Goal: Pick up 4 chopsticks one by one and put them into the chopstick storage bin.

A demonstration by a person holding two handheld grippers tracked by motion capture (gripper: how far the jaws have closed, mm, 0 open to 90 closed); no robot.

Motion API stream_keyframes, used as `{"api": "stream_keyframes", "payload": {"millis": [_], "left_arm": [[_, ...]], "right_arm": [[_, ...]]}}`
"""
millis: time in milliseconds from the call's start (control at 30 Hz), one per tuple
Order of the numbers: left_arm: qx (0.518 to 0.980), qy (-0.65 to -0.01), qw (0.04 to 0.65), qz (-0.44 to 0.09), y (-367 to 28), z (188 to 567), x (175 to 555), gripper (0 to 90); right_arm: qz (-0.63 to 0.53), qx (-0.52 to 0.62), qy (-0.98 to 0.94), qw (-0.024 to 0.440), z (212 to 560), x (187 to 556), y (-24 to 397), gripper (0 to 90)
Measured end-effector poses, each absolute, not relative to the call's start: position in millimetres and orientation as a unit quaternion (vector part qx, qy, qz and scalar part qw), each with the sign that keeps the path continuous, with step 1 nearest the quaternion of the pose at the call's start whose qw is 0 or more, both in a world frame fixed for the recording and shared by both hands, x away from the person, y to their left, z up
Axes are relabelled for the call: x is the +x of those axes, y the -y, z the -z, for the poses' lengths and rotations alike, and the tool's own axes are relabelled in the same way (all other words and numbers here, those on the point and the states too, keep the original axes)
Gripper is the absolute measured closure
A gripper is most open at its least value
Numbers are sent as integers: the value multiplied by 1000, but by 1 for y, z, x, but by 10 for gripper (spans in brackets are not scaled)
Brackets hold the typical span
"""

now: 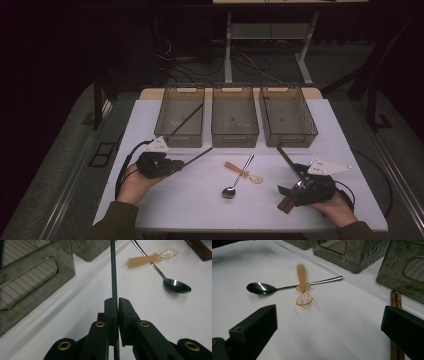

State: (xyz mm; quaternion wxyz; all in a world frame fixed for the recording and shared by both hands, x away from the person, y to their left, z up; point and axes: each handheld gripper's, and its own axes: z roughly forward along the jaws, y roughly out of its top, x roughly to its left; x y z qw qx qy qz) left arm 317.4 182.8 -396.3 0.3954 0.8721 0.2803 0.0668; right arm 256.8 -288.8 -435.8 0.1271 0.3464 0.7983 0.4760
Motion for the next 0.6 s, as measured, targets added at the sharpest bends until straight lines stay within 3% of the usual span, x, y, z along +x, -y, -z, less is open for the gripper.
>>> {"api": "stream_keyframes", "payload": {"millis": [600], "left_arm": [[860,-287,415,-74,-180,373,336,860]], "right_arm": [[-478,350,-796,127,436,257,290,3]]}}
